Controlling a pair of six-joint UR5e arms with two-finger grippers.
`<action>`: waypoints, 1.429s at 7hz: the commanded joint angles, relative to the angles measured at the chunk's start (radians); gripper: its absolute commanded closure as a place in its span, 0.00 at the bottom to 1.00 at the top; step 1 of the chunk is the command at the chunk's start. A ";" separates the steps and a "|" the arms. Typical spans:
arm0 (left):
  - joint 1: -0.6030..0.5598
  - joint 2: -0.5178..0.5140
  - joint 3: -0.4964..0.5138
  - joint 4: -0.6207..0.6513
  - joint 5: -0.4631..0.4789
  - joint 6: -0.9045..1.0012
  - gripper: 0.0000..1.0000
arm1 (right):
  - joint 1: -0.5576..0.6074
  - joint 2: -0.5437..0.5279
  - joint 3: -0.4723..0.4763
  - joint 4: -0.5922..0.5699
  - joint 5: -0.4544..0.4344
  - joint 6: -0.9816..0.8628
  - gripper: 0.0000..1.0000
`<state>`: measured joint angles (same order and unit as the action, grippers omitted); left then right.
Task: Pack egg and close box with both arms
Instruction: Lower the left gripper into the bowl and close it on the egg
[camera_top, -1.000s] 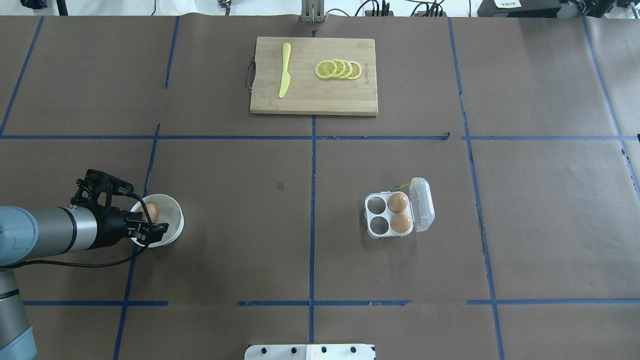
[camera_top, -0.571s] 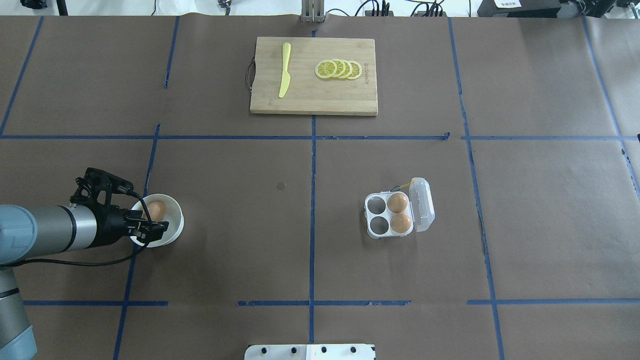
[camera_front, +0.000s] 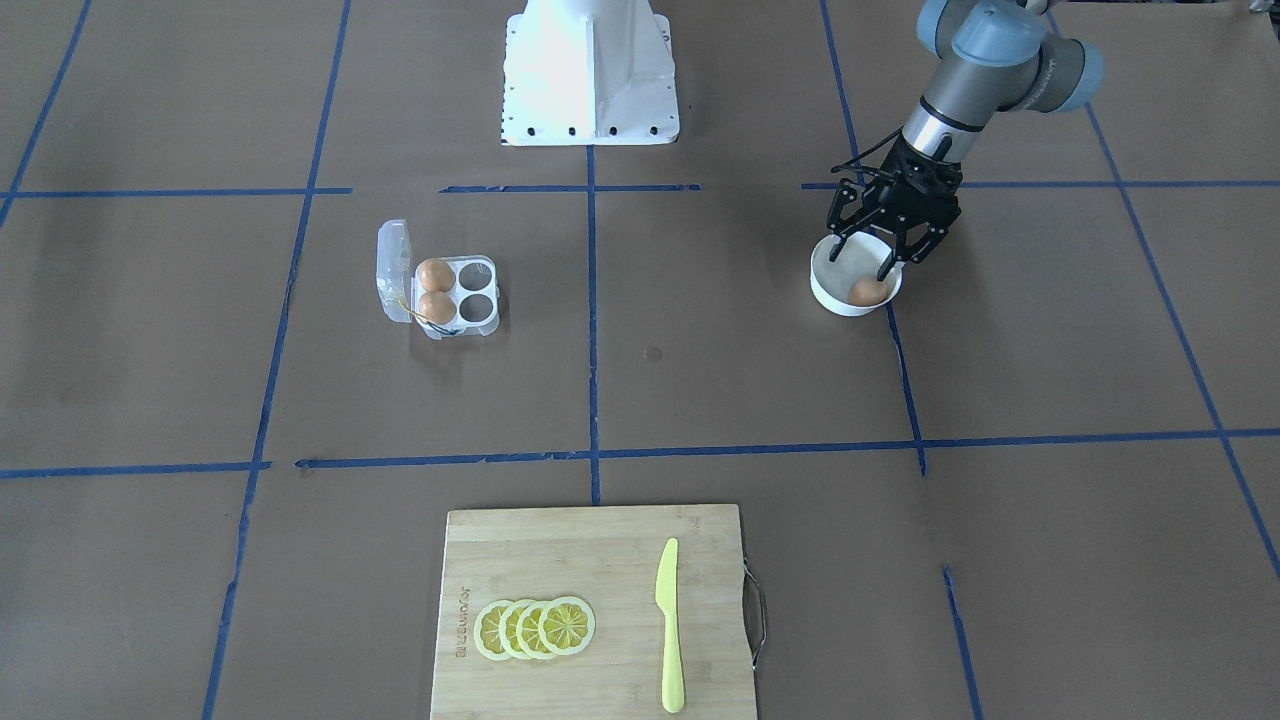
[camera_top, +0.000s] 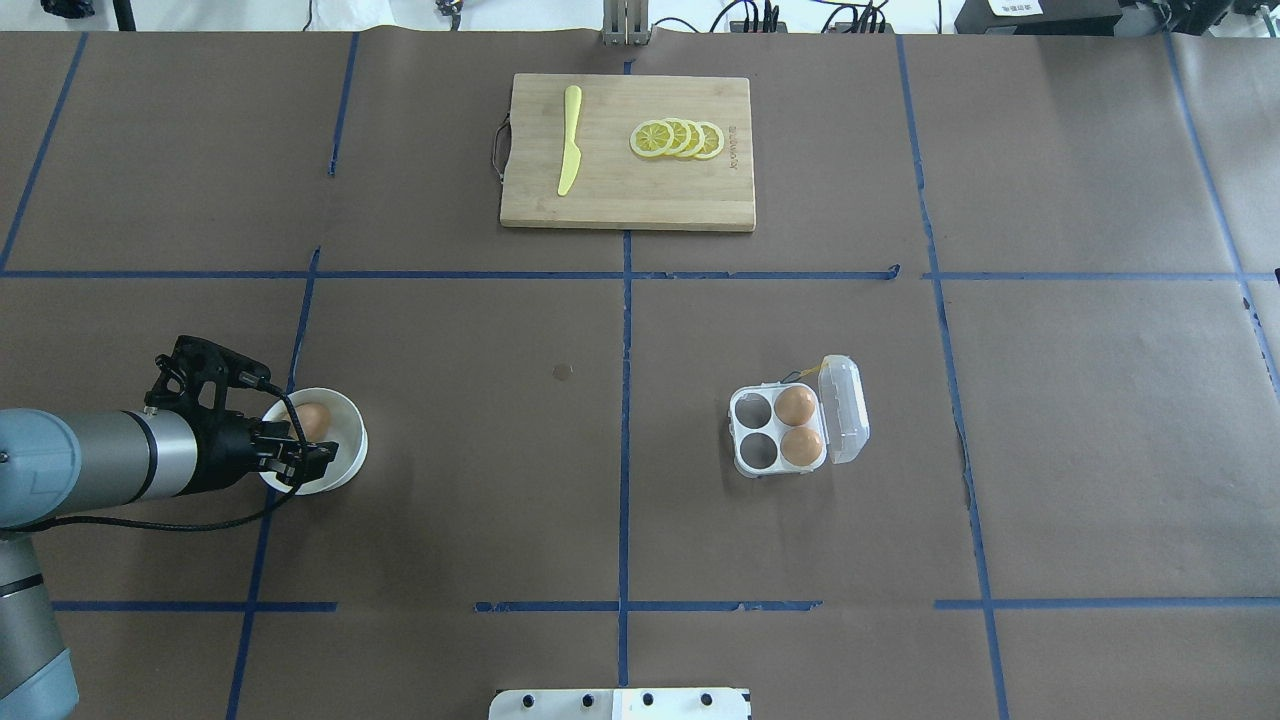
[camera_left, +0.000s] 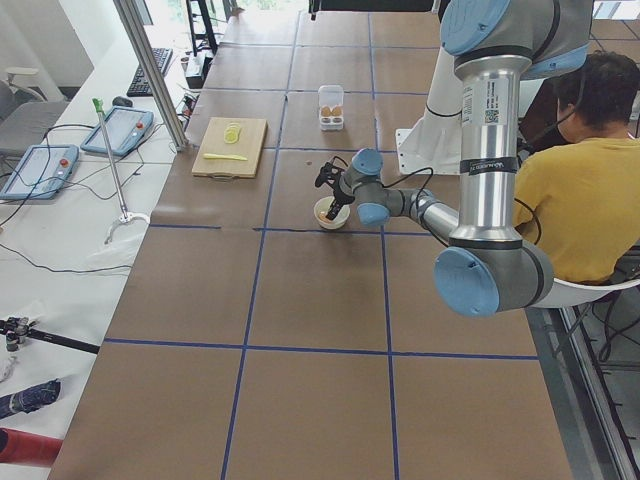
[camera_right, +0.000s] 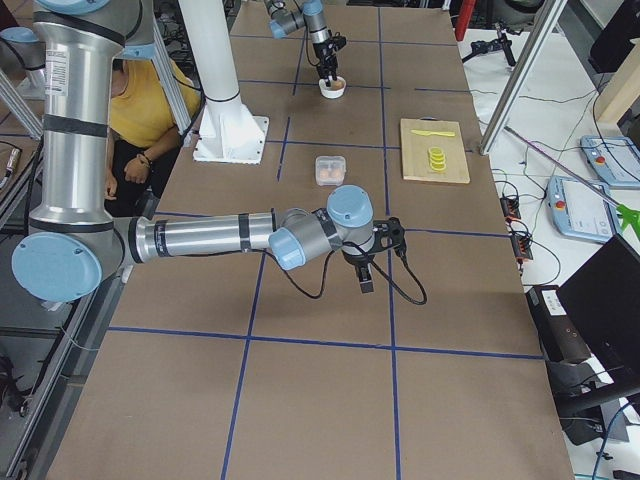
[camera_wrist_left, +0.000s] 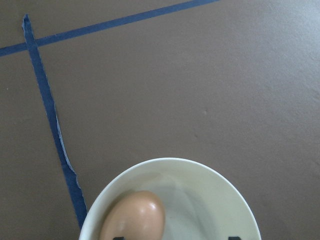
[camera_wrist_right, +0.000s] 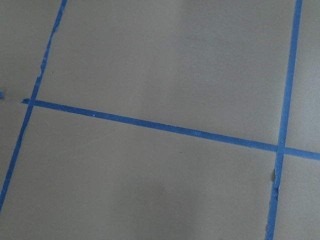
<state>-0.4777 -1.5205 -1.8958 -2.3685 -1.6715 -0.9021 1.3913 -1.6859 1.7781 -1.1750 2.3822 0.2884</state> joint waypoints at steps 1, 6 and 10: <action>-0.001 -0.009 0.014 0.000 -0.002 0.006 0.30 | 0.000 0.000 0.001 0.000 0.000 0.000 0.00; -0.012 -0.047 0.064 0.000 0.001 0.008 0.30 | 0.000 0.000 -0.002 0.000 -0.002 0.000 0.00; -0.012 -0.069 0.081 0.002 0.001 0.006 0.27 | 0.000 0.000 -0.003 0.000 -0.002 0.000 0.00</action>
<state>-0.4892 -1.5810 -1.8167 -2.3674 -1.6705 -0.8958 1.3913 -1.6858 1.7759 -1.1750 2.3807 0.2884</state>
